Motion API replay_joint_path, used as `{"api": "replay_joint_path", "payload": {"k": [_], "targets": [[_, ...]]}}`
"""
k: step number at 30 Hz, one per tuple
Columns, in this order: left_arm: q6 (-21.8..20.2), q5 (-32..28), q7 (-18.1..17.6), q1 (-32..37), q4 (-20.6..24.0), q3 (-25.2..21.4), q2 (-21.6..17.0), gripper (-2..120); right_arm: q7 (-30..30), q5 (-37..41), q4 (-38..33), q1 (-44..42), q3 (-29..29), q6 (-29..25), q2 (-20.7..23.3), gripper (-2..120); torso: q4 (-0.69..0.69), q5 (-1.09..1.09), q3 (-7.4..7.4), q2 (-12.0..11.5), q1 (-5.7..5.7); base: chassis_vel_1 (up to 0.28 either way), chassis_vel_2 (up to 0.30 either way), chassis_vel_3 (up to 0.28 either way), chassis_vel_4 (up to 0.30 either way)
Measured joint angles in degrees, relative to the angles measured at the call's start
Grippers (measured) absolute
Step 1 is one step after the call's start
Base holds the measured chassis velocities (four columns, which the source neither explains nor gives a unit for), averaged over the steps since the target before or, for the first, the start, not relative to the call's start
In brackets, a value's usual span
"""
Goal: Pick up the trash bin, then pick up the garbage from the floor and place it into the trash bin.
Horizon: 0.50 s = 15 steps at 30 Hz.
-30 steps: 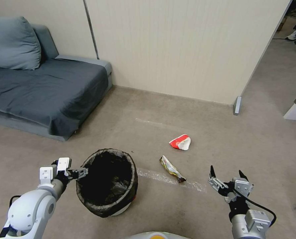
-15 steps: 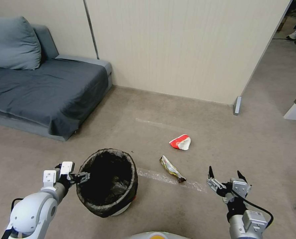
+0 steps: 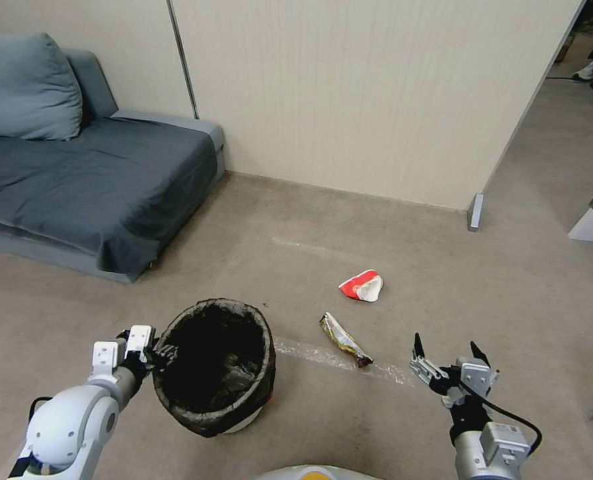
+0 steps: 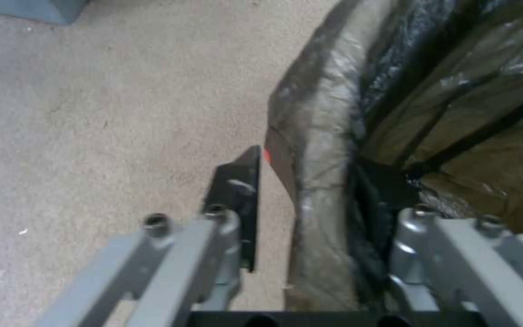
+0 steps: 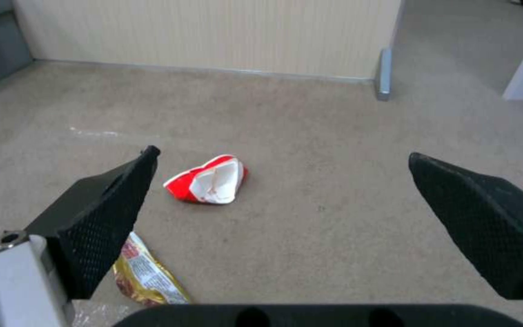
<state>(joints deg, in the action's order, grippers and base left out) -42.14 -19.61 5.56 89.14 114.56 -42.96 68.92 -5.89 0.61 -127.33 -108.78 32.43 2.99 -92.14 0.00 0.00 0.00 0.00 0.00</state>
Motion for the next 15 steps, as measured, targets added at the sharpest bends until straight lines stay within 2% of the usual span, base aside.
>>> {"api": "replay_joint_path", "payload": {"k": [2, 3, 4, 7, 15], "targets": [[0.00, 0.17, 0.17, 0.02, -0.09, 0.18, 0.16, 18, 0.02, 0.00, 0.24, 0.00, 0.00, -0.23, 0.00, 100, 0.00, 0.00, 0.00, 0.00, 0.00, 0.000, 0.000, 0.000, 0.000], [0.00, 0.17, 0.17, 0.02, -0.09, 0.18, 0.16, 18, 0.02, 0.00, 0.24, 0.00, 0.00, -0.23, 0.00, 100, 0.00, 0.00, 0.00, 0.00, 0.00, 0.000, 0.000, 0.000, 0.000], [0.01, 0.16, 0.38, 0.03, -0.08, 0.26, 0.23, 11, 0.02, -0.01, 0.36, 0.02, -0.02, -0.34, 0.00, 100, 0.00, 0.01, 0.00, 0.00, 0.00, 0.000, 0.000, 0.000, 0.000], [0.01, 0.14, 0.42, 0.07, -0.02, 0.29, 0.27, 7, 0.02, -0.01, 0.45, 0.10, -0.03, -0.39, 0.00, 100, 0.00, 0.01, -0.01, 0.00, 0.00, 0.000, 0.000, 0.000, 0.000], [0.00, -0.20, -0.03, 0.49, 1.08, -0.14, 0.56, 7, -0.15, -0.02, 0.23, 0.37, 0.15, -0.34, 0.00, 100, 0.00, -0.02, -0.01, 0.00, 0.00, 0.000, 0.000, 0.000, 0.000]]}}
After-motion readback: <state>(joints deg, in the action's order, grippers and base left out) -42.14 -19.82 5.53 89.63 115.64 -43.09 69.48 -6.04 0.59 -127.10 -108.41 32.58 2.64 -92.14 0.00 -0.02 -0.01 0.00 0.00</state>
